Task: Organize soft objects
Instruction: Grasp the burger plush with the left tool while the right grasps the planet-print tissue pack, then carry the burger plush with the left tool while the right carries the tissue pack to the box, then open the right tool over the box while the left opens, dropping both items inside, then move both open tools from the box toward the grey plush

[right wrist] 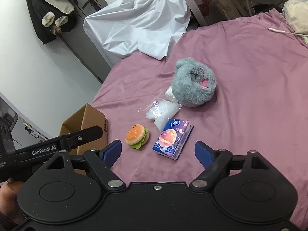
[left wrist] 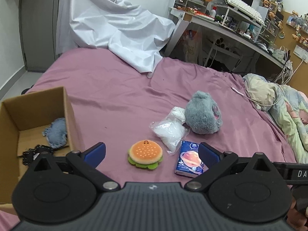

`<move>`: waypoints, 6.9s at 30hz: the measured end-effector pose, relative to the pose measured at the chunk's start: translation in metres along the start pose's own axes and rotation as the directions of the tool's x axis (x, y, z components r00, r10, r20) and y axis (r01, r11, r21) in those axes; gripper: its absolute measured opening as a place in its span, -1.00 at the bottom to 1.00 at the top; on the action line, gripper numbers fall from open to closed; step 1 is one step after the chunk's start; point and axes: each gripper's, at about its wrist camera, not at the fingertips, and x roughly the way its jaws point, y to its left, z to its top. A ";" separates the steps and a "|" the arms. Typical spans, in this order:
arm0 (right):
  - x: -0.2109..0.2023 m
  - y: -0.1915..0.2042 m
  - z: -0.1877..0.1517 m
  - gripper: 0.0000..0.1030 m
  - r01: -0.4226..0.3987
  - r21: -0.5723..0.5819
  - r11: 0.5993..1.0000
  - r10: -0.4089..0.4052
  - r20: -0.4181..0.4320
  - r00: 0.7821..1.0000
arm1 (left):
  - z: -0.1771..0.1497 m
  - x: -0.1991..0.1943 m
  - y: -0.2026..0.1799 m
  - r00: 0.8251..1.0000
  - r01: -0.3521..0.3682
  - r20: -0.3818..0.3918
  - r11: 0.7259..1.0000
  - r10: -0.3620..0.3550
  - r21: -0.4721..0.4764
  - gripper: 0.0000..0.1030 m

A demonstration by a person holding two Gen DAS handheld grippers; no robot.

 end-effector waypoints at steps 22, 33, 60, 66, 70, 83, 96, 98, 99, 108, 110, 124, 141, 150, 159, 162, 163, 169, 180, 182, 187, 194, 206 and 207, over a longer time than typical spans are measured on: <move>0.059 -0.030 0.005 0.20 -0.002 0.089 0.996 0.014 -0.137 0.991 | -0.006 0.079 0.008 0.992 -0.012 -0.125 0.998 0.004 -0.061 0.65; 0.080 -0.040 0.007 0.04 -0.005 0.144 0.990 0.029 -0.164 0.986 | -0.010 0.107 0.011 0.985 -0.003 -0.173 0.996 -0.013 -0.088 0.38; 0.046 -0.005 0.008 -0.61 0.020 0.064 0.998 -0.016 -0.065 0.998 | -0.008 0.043 0.011 0.997 0.047 -0.052 0.996 -0.051 -0.072 0.05; 0.027 0.016 0.008 -0.61 0.007 0.007 1.000 -0.007 -0.012 1.000 | -0.006 0.016 0.012 0.999 0.054 0.000 0.997 -0.054 -0.057 0.05; 0.018 0.028 0.008 -0.61 -0.002 -0.015 1.000 0.003 0.017 1.000 | -0.005 0.000 0.014 0.998 0.053 0.033 0.998 -0.052 -0.045 0.05; 0.003 0.068 0.005 -0.61 -0.015 -0.086 0.996 0.021 0.066 0.998 | -0.007 -0.044 0.033 0.994 0.035 0.110 0.998 -0.028 -0.059 0.05; 0.006 0.103 0.005 -0.61 -0.033 -0.158 0.987 0.047 0.091 0.995 | -0.017 -0.075 0.072 0.987 -0.003 0.162 0.994 0.020 -0.109 0.05; 0.008 0.109 0.004 -0.61 -0.035 -0.169 0.985 0.051 0.092 0.994 | -0.018 -0.080 0.080 0.985 -0.011 0.168 0.993 0.031 -0.121 0.05; 0.010 0.112 0.004 -0.61 -0.037 -0.174 0.984 0.054 0.092 0.994 | -0.019 -0.081 0.083 0.985 -0.015 0.170 0.992 0.036 -0.126 0.05; 0.021 0.135 0.001 -0.61 -0.068 -0.203 0.977 0.086 0.083 0.993 | -0.024 -0.095 0.112 0.979 -0.061 0.180 0.982 0.094 -0.178 0.05; 0.024 0.140 0.001 -0.61 -0.077 -0.208 0.975 0.096 0.080 0.992 | -0.025 -0.097 0.117 0.978 -0.071 0.180 0.980 0.106 -0.188 0.05; 0.050 0.171 -0.001 -0.61 -0.114 -0.233 0.966 0.126 0.037 0.991 | -0.028 -0.096 0.167 0.970 -0.115 0.177 0.956 0.167 -0.272 0.06; 0.099 0.204 0.001 -0.60 -0.124 -0.306 0.944 0.124 -0.021 0.992 | -0.025 -0.066 0.206 0.971 -0.111 0.165 0.942 0.171 -0.318 0.06; 0.108 0.202 0.000 -0.29 -0.121 -0.292 0.949 0.111 -0.049 0.993 | -0.018 -0.060 0.210 0.971 -0.112 0.166 0.943 0.171 -0.313 0.06; 0.084 0.187 -0.003 -0.02 -0.097 -0.259 0.961 0.094 -0.026 0.995 | -0.002 -0.047 0.211 0.965 -0.151 0.162 0.944 0.204 -0.293 0.06; 0.076 0.179 -0.002 0.01 -0.088 -0.246 0.965 0.088 -0.012 0.996 | 0.008 -0.043 0.207 0.968 -0.143 0.161 0.948 0.195 -0.286 0.07; 0.074 0.175 -0.002 0.02 -0.087 -0.240 0.967 0.087 -0.010 0.996 | 0.010 -0.042 0.205 0.966 -0.151 0.160 0.949 0.201 -0.278 0.12; 0.061 0.153 0.001 0.10 -0.067 -0.207 0.976 0.070 0.009 0.998 | 0.013 -0.042 0.188 0.953 -0.214 0.153 0.937 0.263 -0.276 0.59; 0.036 0.107 0.004 0.31 -0.019 -0.130 0.991 0.026 0.055 0.998 | 0.014 -0.056 0.148 0.953 -0.218 0.152 0.940 0.263 -0.262 0.75; 0.033 0.101 0.006 0.37 -0.013 -0.123 0.992 0.021 0.066 0.998 | 0.013 -0.058 0.140 0.956 -0.209 0.149 0.943 0.253 -0.258 0.76; 0.023 0.089 0.008 0.60 0.002 -0.116 0.993 0.009 0.096 0.995 | 0.012 -0.059 0.118 0.963 -0.180 0.151 0.951 0.222 -0.251 0.77; 0.012 0.076 0.010 0.87 0.037 -0.110 0.993 -0.022 0.132 0.991 | 0.008 -0.050 0.099 0.972 -0.168 0.121 0.955 0.202 -0.243 0.78; 0.005 0.052 0.012 0.90 0.069 -0.079 0.994 -0.057 0.147 0.988 | 0.007 -0.039 0.076 0.980 -0.144 0.103 0.966 0.170 -0.216 0.78; 0.005 0.050 0.013 0.90 0.071 -0.078 0.994 -0.059 0.148 0.987 | 0.007 -0.038 0.074 0.981 -0.142 0.102 0.966 0.167 -0.214 0.78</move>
